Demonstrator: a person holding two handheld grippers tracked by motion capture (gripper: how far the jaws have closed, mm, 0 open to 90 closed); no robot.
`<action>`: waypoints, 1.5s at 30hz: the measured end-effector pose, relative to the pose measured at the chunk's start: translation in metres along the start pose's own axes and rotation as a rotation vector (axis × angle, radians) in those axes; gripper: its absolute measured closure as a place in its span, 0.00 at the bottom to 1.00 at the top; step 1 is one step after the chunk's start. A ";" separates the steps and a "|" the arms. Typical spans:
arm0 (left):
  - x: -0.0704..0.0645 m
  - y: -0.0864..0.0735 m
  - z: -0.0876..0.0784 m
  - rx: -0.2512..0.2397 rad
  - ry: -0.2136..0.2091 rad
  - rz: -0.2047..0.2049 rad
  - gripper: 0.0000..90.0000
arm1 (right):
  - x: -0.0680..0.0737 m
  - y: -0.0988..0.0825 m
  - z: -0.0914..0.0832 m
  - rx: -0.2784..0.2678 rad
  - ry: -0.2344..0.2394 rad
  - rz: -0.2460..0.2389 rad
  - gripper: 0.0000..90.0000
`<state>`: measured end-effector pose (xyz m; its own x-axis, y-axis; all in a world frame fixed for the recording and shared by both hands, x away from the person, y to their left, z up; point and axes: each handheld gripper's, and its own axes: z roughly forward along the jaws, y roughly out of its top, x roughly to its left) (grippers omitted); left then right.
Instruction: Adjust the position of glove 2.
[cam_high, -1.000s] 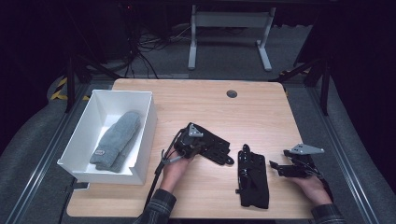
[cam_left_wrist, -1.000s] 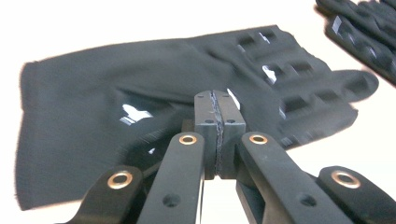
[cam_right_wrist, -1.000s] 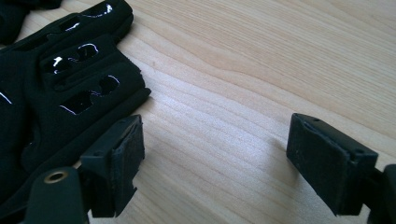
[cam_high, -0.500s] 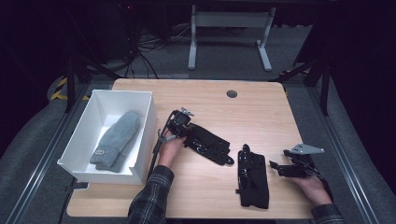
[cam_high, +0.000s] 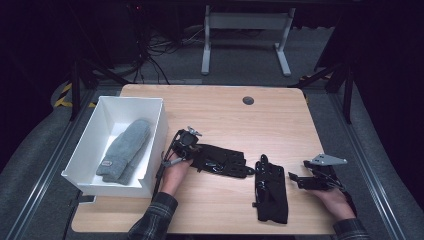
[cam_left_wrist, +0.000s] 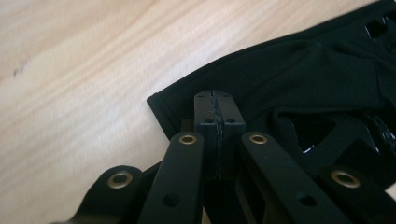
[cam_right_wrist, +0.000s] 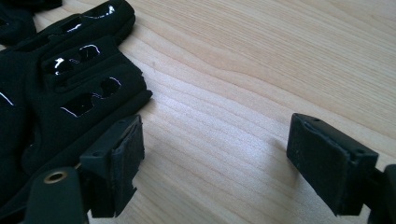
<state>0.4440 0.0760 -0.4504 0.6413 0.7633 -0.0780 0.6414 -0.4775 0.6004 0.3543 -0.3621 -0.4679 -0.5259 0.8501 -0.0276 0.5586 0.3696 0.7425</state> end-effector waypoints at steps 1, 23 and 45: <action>-0.002 -0.002 -0.002 0.008 0.001 -0.001 1.00 | 0.000 0.000 0.000 0.000 0.000 0.000 0.22; -0.055 -0.062 -0.038 0.028 -0.164 0.097 1.00 | 0.000 0.000 0.000 0.001 0.001 0.001 0.21; -0.072 0.012 -0.005 -0.077 -0.260 0.213 1.00 | 0.000 0.000 0.000 0.001 0.001 0.001 0.21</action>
<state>0.4034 0.0179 -0.4336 0.8498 0.5086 -0.1385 0.4541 -0.5728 0.6824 0.3544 -0.3616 -0.4679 -0.5255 0.8504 -0.0263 0.5598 0.3688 0.7421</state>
